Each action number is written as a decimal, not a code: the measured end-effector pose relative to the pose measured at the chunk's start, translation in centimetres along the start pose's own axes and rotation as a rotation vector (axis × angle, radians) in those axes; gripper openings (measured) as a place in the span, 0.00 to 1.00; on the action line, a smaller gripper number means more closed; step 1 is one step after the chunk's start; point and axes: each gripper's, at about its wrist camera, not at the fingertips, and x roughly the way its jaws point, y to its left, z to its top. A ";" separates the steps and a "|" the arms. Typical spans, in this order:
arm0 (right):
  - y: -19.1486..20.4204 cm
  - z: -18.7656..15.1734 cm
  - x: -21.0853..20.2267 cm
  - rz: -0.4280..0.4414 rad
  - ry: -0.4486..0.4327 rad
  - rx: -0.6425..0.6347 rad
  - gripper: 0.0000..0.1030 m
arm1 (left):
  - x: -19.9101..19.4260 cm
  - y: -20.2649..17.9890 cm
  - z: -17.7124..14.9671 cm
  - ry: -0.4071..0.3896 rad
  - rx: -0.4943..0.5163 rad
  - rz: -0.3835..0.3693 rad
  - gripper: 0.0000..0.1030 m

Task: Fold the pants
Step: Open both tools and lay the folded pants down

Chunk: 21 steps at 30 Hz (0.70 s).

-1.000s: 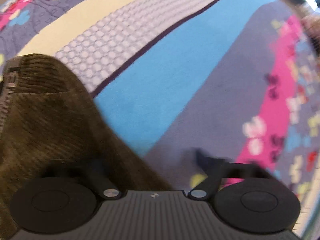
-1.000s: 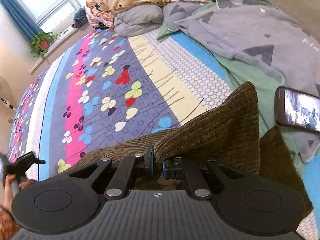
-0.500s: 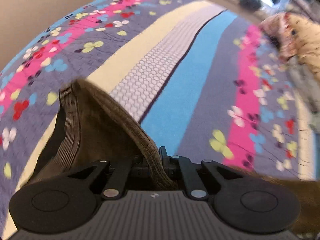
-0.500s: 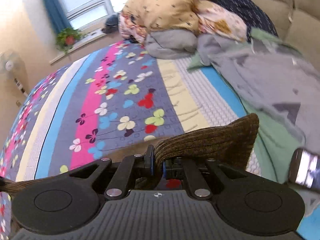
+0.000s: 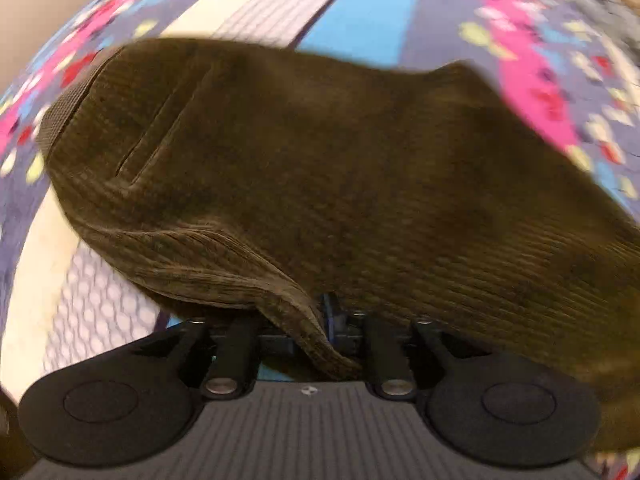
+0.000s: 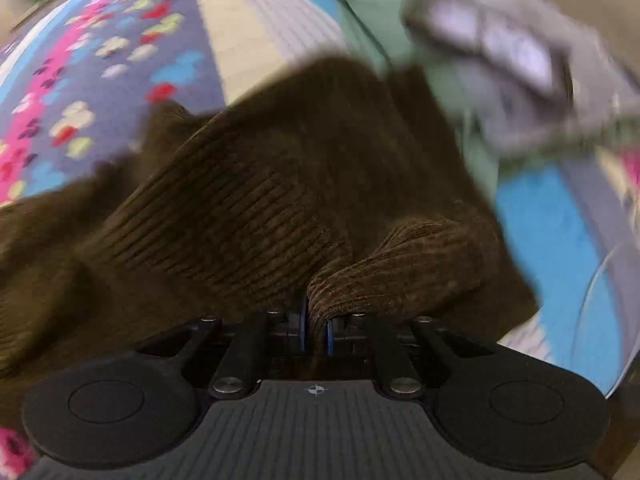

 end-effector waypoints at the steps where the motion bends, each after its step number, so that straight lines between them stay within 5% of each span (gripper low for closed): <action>1: 0.1 0.0 -0.2 0.012 -0.027 0.000 0.09 | -0.6 0.8 0.1 -0.012 -0.012 -0.045 0.65; 2: 0.2 0.1 -0.4 0.023 -0.042 0.001 0.10 | -1.2 1.4 0.1 -0.034 -0.042 -0.061 0.88; 3: 0.1 0.4 -0.6 0.031 -0.049 0.006 0.10 | -2.0 2.7 -0.1 -0.079 -0.104 -0.065 0.90; 9: -1.9 2.0 -2.5 0.114 -0.070 0.122 0.11 | -4.0 6.9 0.5 -0.135 -0.300 -0.155 0.90; 16: 0.3 7.4 -13.2 0.286 -0.398 -0.012 0.08 | -3.4 7.1 0.2 -0.153 -0.287 -0.060 0.90; 19: -2.0 5.5 -14.4 0.304 -0.428 -0.027 0.08 | -2.8 7.2 -1.5 -0.135 -0.278 -0.074 0.90; 21: -4.3 2.0 -10.8 0.271 -0.349 -0.005 0.09 | -2.8 7.0 -2.9 -0.122 -0.276 -0.058 0.90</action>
